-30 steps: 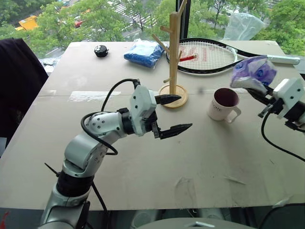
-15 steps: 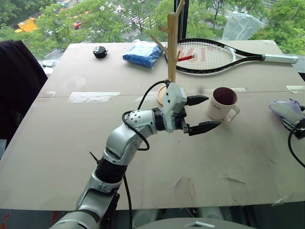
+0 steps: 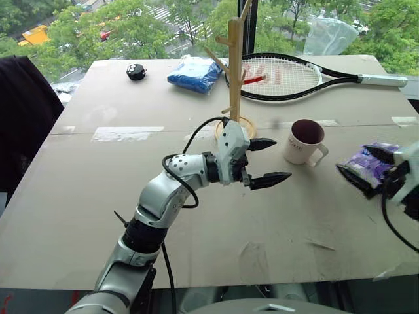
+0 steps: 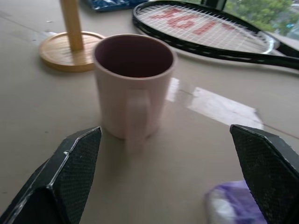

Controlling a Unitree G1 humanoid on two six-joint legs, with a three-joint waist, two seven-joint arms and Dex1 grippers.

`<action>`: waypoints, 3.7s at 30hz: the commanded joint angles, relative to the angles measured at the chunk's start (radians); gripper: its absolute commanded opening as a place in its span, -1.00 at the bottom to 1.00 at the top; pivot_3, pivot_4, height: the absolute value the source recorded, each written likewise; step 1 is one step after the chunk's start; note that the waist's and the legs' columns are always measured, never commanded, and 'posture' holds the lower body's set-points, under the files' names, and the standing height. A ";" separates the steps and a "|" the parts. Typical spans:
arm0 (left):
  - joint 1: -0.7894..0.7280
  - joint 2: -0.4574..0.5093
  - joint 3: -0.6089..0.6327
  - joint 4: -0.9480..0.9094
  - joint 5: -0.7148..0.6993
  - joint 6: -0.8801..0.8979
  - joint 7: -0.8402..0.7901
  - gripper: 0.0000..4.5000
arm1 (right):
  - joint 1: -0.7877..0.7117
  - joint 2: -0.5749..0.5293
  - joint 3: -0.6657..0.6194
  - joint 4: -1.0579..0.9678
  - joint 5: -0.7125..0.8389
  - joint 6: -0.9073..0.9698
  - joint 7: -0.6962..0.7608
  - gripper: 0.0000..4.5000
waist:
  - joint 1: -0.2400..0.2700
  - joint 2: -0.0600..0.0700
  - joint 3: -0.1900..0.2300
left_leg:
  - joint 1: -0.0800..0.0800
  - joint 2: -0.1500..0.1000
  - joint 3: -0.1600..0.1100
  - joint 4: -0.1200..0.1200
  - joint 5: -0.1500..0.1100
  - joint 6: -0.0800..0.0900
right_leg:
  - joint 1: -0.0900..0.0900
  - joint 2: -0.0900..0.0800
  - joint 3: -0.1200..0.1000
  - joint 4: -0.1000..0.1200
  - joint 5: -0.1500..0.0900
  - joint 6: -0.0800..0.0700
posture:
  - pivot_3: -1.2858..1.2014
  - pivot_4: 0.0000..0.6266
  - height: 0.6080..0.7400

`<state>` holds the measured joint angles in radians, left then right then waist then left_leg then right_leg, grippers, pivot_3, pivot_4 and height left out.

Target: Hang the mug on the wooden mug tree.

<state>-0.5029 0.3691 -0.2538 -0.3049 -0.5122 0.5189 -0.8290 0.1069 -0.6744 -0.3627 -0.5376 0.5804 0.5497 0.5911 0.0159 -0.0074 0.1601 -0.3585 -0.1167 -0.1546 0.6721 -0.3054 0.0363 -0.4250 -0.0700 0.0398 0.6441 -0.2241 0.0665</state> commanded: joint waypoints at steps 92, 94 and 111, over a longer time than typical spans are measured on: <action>0.452 -0.272 0.141 -0.244 0.175 -0.397 0.477 1.00 | -1.624 0.235 0.520 1.693 -0.700 -0.963 0.448 0.91 | -0.030 -0.001 -0.001 | -0.006 0.001 0.010 -0.001 0.000 0.000 | -0.011 0.002 0.003 0.001 0.004 0.000 | 0.03 -0.52 1.00; 0.452 -0.271 0.142 -0.244 0.175 -0.396 0.479 1.00 | -1.621 0.226 0.517 1.696 -0.701 -0.963 0.436 0.98 | -0.030 -0.001 -0.001 | -0.006 0.001 0.010 -0.001 0.000 0.000 | -0.011 0.002 0.003 0.001 0.004 0.000 | 0.03 -0.52 1.00; 0.717 0.009 0.243 -0.252 0.035 -0.177 0.313 1.00 | -0.454 0.159 0.208 0.509 -0.177 -0.313 0.403 0.98 | -0.023 0.000 -0.003 | -0.010 0.003 0.009 -0.004 0.000 0.000 | -0.016 0.001 0.002 0.001 0.003 0.000 | 0.03 -0.52 1.00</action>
<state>0.2039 0.3666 -0.0143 -0.5184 -0.4538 0.3518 -0.4791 -0.3923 -0.5219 -0.1101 0.1340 0.3481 0.1995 1.0440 -0.0067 -0.0074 0.1572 -0.3690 -0.1138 -0.1456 0.6685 -0.3054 0.0365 -0.4411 -0.0689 0.0420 0.6451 -0.2208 0.0666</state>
